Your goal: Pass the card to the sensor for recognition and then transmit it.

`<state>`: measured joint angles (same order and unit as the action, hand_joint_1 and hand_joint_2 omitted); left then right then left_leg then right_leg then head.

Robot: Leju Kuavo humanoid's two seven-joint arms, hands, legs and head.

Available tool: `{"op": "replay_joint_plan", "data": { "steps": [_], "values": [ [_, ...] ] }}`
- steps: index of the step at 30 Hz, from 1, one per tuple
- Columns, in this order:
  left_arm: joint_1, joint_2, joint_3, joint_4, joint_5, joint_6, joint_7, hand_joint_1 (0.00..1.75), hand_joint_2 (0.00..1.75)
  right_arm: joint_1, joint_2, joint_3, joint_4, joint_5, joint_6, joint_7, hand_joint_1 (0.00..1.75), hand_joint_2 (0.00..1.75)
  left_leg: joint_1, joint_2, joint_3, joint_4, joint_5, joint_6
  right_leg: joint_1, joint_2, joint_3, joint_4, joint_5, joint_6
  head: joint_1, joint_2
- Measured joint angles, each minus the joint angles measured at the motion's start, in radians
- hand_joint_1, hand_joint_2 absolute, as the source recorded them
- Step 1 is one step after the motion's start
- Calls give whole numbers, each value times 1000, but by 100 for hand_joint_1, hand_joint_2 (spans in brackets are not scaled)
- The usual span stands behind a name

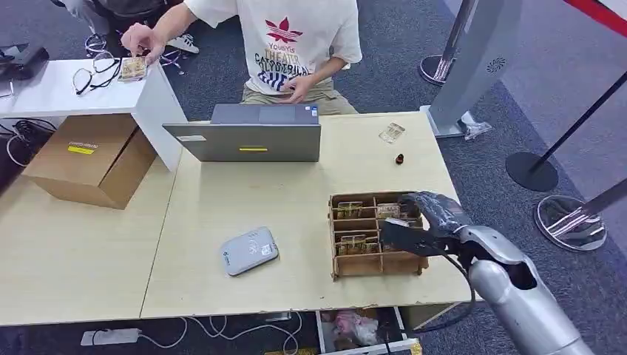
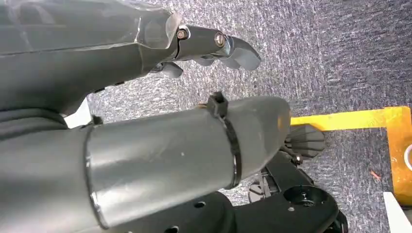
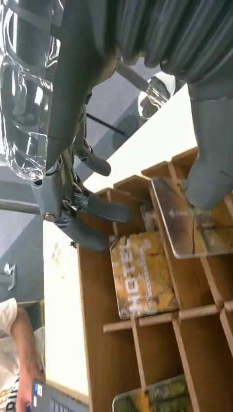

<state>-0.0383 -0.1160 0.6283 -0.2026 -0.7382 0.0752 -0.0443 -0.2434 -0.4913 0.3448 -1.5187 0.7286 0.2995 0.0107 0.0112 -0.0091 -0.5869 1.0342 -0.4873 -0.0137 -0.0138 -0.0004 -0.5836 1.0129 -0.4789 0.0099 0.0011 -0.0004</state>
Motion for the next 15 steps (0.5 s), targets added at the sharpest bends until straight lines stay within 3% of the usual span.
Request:
{"op": "replay_joint_plan", "data": {
  "steps": [5, 6, 11, 13, 15],
  "values": [
    [0, 0, 0, 0, -9, -3, 0, 0, 0, 31, -13, -26, -23, 4, -6, 3, 72, 175, 0, 0, 0, 0, 0, 0, 0, -1, 0, 0, 0, 0, 0, 0],
    [0, 0, 0, 0, -12, -3, 0, 0, 0, 41, -15, -35, -31, 5, -7, 8, 84, 175, 0, 0, 0, 0, 0, 0, 0, -1, 0, 0, 0, 0, 0, 0],
    [-1, 2, 0, 0, -19, -5, 0, 0, 0, 83, -18, -62, -57, 14, -10, 17, 84, 175, 0, 0, 0, 0, 0, 0, 0, 0, 0, 0, 0, 0, 0, 0],
    [0, 4, 0, 0, -19, -5, 0, 0, 0, 93, -18, -67, -64, 16, -10, 18, 96, 175, 0, 0, 0, 0, 0, 0, 0, 0, 0, 0, 0, 0, 0, 0],
    [0, 4, 0, 0, -19, -5, 0, 0, 0, 99, -18, -73, -67, 18, -10, 18, 93, 175, 0, 0, 0, 0, 0, 0, 0, 0, 0, 0, 0, 0, 0, 0]
  ]
}}
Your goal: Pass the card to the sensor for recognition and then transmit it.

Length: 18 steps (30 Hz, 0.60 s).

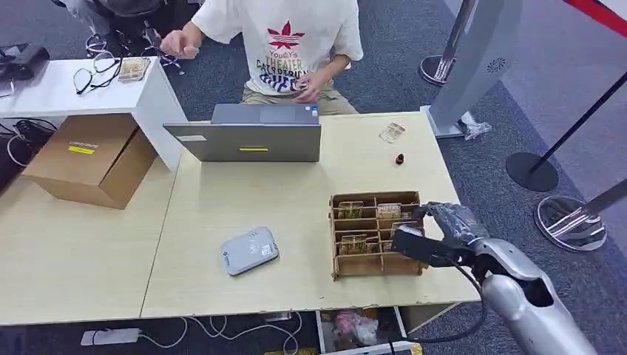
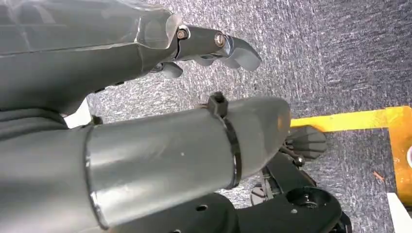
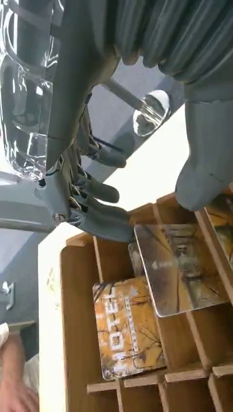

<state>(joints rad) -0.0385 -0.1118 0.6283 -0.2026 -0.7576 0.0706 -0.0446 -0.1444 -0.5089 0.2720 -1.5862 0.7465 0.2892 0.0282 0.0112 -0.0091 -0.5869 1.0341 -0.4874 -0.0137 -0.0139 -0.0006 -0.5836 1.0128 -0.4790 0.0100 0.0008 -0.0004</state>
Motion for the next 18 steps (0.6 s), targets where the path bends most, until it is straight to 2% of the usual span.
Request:
{"op": "replay_joint_plan", "data": {
  "steps": [3, 4, 6, 7, 18],
  "values": [
    [0, 1, 0, 0, -2, 0, 0, 0, 0, 5, 0, -9, -5, 4, 0, 0, 101, 175, 0, 0, 0, 0, 0, 0, 0, 0, 0, 0, 0, 0, 0, 0],
    [0, 1, 0, 0, -2, 0, 0, 0, 0, 8, 0, -11, -5, 5, 0, 0, 89, 175, 0, 0, 0, 0, 0, 0, 0, 0, 0, 0, 0, 0, 0, 0],
    [0, 1, 0, 0, -5, 0, 0, 0, 0, 15, 0, -13, -5, 5, 0, 0, 86, 175, 0, 0, 0, 0, 0, 0, 0, 0, 0, 0, 0, 0, 0, 0],
    [0, 1, 0, 0, -6, 0, 0, 0, 0, 18, 0, -13, -6, 5, 0, 0, 77, 175, 0, 0, 0, 0, 0, 0, 0, 0, 0, 0, 0, 0, 0, 0],
    [-3, 1, 0, 0, -13, -7, 0, 0, 0, 32, 0, -28, -31, 17, 4, 3, 59, 175, 0, 0, 0, 0, 0, 0, 0, 0, 0, 0, 0, 0, 0, 0]
  ]
}}
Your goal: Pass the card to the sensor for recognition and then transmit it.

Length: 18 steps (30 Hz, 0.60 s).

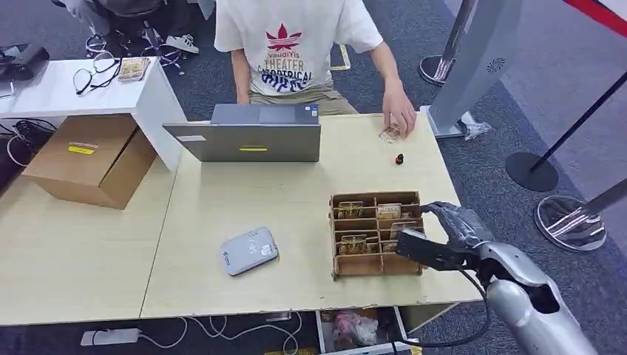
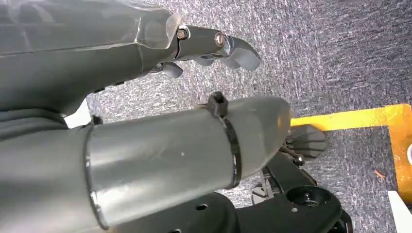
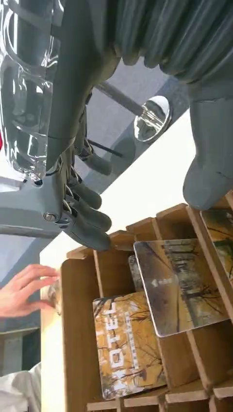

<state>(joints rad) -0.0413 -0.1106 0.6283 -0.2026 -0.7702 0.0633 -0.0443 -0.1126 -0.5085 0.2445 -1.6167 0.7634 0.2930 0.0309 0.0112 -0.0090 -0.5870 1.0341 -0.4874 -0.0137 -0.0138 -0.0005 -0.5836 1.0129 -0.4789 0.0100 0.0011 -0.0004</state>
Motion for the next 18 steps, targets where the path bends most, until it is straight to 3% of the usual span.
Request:
{"op": "replay_joint_plan", "data": {
  "steps": [5, 18],
  "values": [
    [0, 0, 0, 0, 6, 0, 0, 0, 0, -24, 0, 3, 1, 3, 14, -8, 54, 175, 0, 0, 0, 0, 0, 0, 0, 0, 0, 0, 0, 0, 0, 0],
    [0, -1, 0, 0, 14, 8, 0, 0, 0, -142, 3, 64, 57, -4, 32, -30, 65, 175, 0, 0, 0, 0, 0, 0, 0, 0, 0, 0, 0, 0, 0, 0]
  ]
}}
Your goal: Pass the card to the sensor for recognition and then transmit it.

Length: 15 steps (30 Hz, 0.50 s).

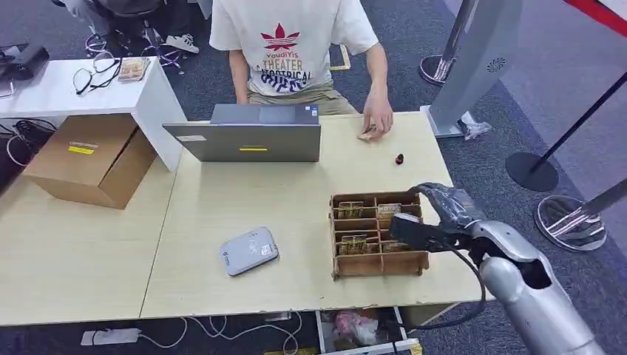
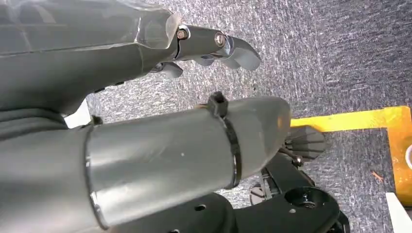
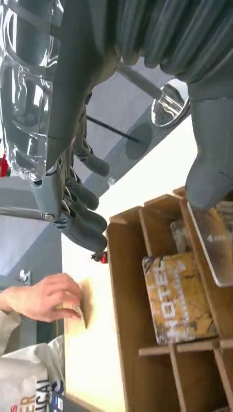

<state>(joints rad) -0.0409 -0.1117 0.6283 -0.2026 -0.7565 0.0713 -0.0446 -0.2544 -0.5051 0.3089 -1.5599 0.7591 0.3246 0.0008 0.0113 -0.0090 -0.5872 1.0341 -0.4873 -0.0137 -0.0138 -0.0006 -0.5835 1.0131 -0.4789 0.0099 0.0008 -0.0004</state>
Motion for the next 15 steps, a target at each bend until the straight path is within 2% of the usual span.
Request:
{"op": "replay_joint_plan", "data": {
  "steps": [6, 10, 11, 15],
  "values": [
    [0, 0, 4, 0, 2, 4, 0, 0, 0, -34, 7, 32, 24, -3, 2, -2, 59, 175, 0, 0, 0, 0, 0, 0, 0, 0, 0, 0, 0, 0, 0, 0],
    [0, 0, 6, 0, 2, 4, 0, 0, 0, -49, 10, 46, 46, -5, 3, -3, 70, 175, 0, 0, 0, 0, 0, 0, 0, 0, 0, 0, 0, 0, 0, 0],
    [1, 0, 6, 0, 2, 5, 0, 0, 0, -52, 10, 48, 49, -6, 2, -3, 65, 175, 0, 0, 0, 0, 0, 0, 0, 0, 0, 0, 0, 0, 0, 0],
    [1, 0, 6, 0, 1, 7, 0, 0, 0, -56, 10, 55, 59, -15, 0, -4, 63, 175, 0, 0, 0, 0, 0, 0, 0, 0, 0, 0, 0, 0, 0, 0]
  ]
}}
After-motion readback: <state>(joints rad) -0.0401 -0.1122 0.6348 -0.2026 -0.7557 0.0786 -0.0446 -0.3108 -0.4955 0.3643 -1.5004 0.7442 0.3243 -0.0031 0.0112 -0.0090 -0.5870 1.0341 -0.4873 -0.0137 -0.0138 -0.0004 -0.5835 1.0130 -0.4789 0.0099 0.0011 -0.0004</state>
